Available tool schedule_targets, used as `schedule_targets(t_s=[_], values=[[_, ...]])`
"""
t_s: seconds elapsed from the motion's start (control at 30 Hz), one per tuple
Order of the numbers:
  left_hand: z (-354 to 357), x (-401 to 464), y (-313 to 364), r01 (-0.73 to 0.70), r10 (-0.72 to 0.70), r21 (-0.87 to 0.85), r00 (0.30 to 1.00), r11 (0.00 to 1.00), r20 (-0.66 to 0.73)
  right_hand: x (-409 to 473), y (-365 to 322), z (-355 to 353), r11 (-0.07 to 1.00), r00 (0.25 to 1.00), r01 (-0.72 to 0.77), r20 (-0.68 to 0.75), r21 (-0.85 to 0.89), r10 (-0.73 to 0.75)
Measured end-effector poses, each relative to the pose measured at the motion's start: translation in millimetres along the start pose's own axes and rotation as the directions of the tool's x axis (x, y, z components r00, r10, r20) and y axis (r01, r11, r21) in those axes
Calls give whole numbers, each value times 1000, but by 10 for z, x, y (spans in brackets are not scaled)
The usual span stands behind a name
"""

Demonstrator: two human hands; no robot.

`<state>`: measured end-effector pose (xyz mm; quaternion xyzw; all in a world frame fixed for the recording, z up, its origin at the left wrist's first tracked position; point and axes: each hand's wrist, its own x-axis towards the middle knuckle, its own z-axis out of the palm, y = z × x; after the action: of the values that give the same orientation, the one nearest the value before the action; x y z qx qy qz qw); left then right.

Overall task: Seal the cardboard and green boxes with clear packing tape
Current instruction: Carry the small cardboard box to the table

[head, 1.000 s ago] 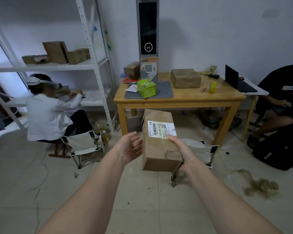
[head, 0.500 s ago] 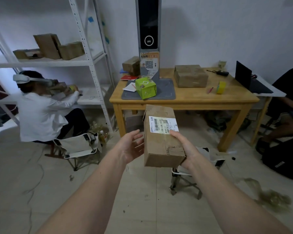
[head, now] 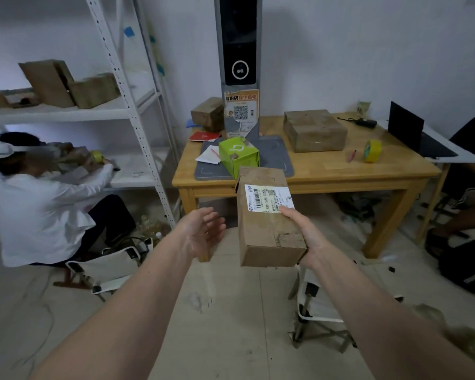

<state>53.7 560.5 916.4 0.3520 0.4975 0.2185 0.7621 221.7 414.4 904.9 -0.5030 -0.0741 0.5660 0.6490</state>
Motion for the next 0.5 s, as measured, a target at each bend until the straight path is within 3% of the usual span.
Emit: schedule_targets(t_s=[0.17, 0.5], values=[[-79, 453, 365, -2, 2, 42, 1000, 999, 1, 430, -82, 264, 1000, 1000, 14, -11, 26, -14], [-147, 1337, 706, 111, -110, -30, 993, 993, 44, 1301, -261, 490, 999, 999, -9, -51, 46, 12]])
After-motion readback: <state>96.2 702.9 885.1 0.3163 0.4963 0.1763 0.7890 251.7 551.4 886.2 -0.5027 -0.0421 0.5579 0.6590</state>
